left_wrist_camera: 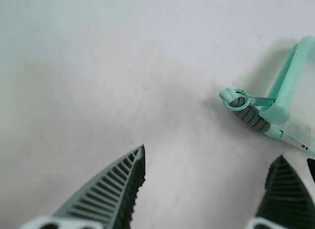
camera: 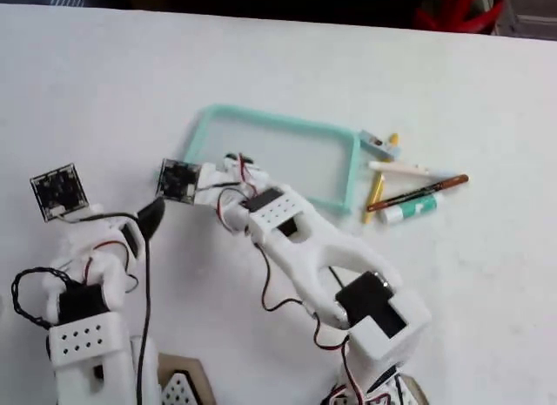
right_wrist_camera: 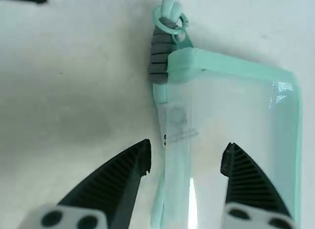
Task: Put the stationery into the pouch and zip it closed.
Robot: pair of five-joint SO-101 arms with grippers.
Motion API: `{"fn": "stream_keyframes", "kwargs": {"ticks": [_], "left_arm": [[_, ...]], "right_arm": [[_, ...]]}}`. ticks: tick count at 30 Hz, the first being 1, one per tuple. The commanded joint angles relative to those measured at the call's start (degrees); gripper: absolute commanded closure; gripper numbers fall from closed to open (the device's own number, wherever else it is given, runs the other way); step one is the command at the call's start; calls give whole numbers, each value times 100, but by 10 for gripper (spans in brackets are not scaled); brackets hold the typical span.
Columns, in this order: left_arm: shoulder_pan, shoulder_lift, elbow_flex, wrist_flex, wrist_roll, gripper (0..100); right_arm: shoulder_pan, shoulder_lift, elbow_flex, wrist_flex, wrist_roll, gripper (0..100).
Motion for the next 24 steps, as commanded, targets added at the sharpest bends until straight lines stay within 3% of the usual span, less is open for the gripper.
{"fn": "stream_keyframes", "kwargs": {"ticks": [1,11,15,18,22,24], "left_arm": [[-48,-101,-53,-114,-44,631],[-13,-101,-35,-105,-26,631],[22,-101,-26,-105,-18,631],[268,-101,44,-105,-18,631],[391,-101,79,-114,-18,631],[391,-101,79,-114,-18,631]], "right_arm": [[-75,66,-527,-101,79,765],[75,1429,-1459,-127,378,768],[233,1798,-1565,-629,475,772],[312,1956,-1582,-848,554,849],[268,2026,-1565,-866,1275,985],[277,2026,-1565,-866,1301,973]]}}
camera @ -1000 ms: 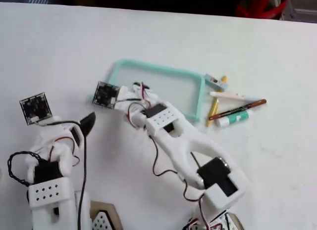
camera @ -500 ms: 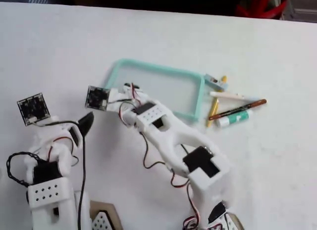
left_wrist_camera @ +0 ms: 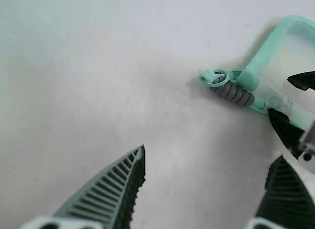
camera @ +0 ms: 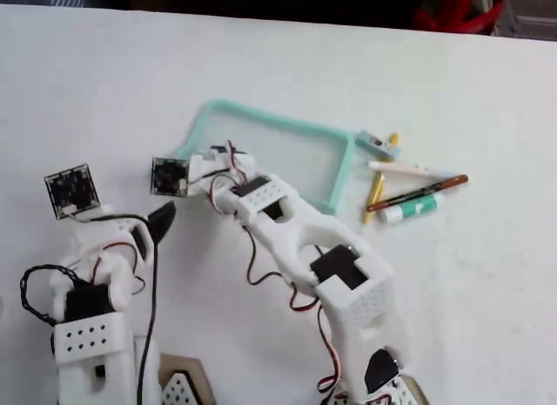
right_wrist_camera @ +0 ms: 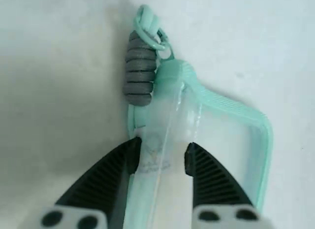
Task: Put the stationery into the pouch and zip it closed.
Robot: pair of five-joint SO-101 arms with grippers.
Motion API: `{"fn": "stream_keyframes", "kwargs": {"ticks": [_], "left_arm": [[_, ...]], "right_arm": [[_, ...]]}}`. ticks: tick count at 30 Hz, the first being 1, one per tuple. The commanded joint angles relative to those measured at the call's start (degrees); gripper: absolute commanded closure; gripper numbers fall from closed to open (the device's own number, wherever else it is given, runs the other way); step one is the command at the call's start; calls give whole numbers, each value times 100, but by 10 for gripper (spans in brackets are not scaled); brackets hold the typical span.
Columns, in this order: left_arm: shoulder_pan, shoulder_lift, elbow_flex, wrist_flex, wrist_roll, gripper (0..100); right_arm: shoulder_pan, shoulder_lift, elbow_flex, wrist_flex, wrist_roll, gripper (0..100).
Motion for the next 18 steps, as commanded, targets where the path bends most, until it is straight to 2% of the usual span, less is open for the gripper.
{"fn": "stream_keyframes", "kwargs": {"ticks": [1,4,7,11,18], "left_arm": [[84,-101,-35,-114,-18,631],[84,-101,-26,-114,-18,631],[66,-101,-26,-123,-18,631],[48,-101,-44,-123,-18,631],[-84,-101,-53,-123,-9,631]], "right_arm": [[119,75,-53,-13,193,974],[136,-13,-35,84,193,981],[127,-409,-35,699,114,981],[233,-1314,-35,1429,-642,980],[593,-3143,-35,2695,-1468,980]]}}
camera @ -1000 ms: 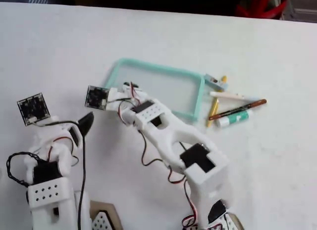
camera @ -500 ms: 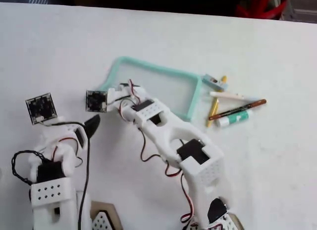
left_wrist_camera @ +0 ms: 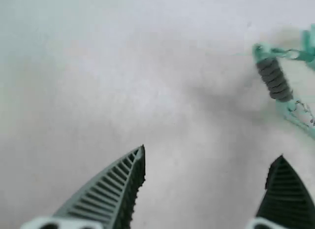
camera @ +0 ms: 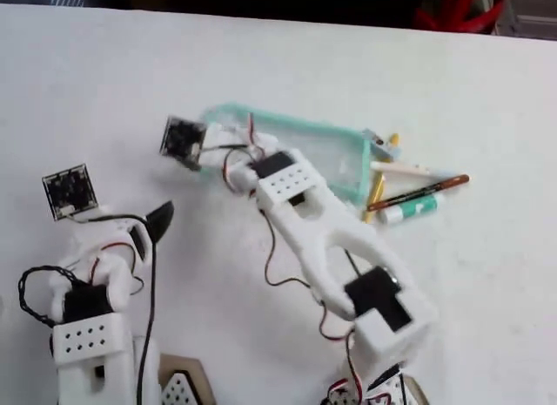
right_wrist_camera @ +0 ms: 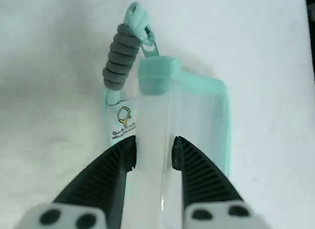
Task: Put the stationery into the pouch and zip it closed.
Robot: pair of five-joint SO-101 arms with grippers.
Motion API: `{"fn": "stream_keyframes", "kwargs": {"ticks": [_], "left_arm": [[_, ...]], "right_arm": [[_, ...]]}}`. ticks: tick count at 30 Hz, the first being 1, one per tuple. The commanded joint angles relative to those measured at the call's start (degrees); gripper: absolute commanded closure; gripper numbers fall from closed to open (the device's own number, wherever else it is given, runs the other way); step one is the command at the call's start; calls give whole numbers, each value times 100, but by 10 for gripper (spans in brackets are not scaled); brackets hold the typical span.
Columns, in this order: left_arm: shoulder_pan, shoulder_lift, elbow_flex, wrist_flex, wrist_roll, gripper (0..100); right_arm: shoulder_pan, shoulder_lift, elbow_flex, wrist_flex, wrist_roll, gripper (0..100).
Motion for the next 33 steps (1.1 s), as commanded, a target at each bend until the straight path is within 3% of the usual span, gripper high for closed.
{"fn": "stream_keyframes", "kwargs": {"ticks": [1,12,17,20,25,30,33], "left_arm": [[-40,-110,-53,-123,-9,631],[-84,-110,-132,-255,-53,627],[-787,-110,-132,-958,-53,627],[-831,-110,-149,-1064,-53,627],[-787,-110,-818,-1108,-26,627],[-312,-110,-1644,-1626,-9,631],[-4,-110,-2013,-1319,-9,631]], "right_arm": [[127,-1218,-70,743,-431,980],[-365,-4224,-114,2580,-826,980],[-356,-5710,-114,3143,-826,980],[-426,-6413,-114,3459,-826,980],[-1033,-7319,-114,4048,-826,980],[-1903,-7705,-114,4409,-826,980],[-1956,-7732,-290,4690,-826,980]]}}
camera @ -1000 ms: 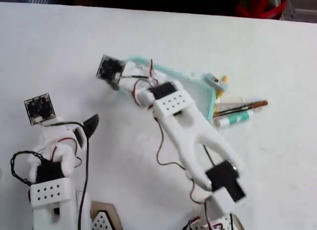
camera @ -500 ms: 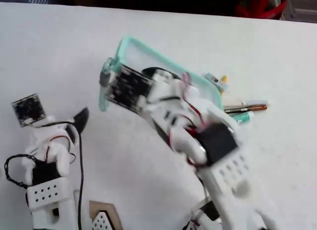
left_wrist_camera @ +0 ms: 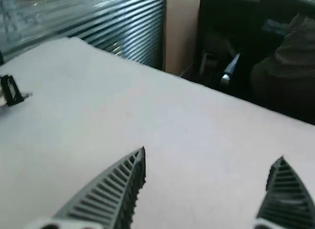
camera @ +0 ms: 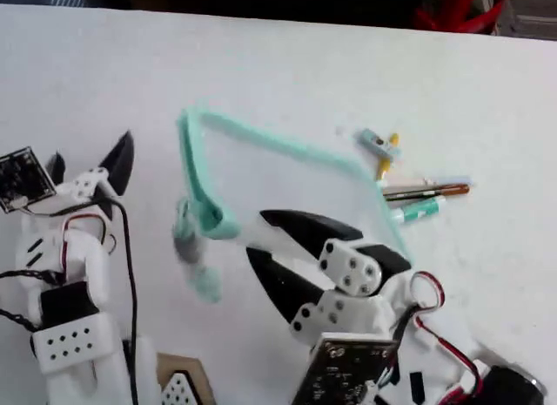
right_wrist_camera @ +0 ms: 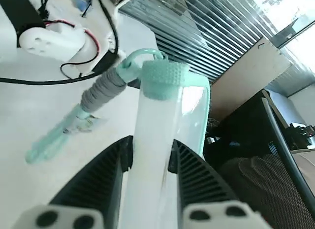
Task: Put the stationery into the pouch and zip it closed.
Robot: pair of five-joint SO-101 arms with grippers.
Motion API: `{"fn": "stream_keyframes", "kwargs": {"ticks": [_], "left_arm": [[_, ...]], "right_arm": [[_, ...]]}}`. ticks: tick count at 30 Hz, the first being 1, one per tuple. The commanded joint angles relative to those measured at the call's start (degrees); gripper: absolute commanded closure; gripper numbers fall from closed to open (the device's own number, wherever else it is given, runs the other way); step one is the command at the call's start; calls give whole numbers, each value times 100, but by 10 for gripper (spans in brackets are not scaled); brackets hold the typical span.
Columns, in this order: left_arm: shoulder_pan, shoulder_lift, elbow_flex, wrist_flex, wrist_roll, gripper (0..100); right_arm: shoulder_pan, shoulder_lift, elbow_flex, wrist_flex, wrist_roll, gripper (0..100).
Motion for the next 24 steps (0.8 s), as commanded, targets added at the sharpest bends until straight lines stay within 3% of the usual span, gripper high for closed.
{"fn": "stream_keyframes", "kwargs": {"ticks": [1,5,9,18,24], "left_arm": [[470,-110,-862,396,-9,631],[1095,-119,-1670,2233,-132,595],[2273,-145,-2585,3534,-290,533],[3987,-2000,-3385,4519,-686,537],[4040,-2993,-2541,4290,-1029,583]], "right_arm": [[-101,-40,-448,312,-35,980],[-110,-40,-1248,629,18,980],[-92,4,-1512,664,18,980],[629,-40,-1556,1015,589,980],[-180,-40,-1565,1490,580,980]]}}
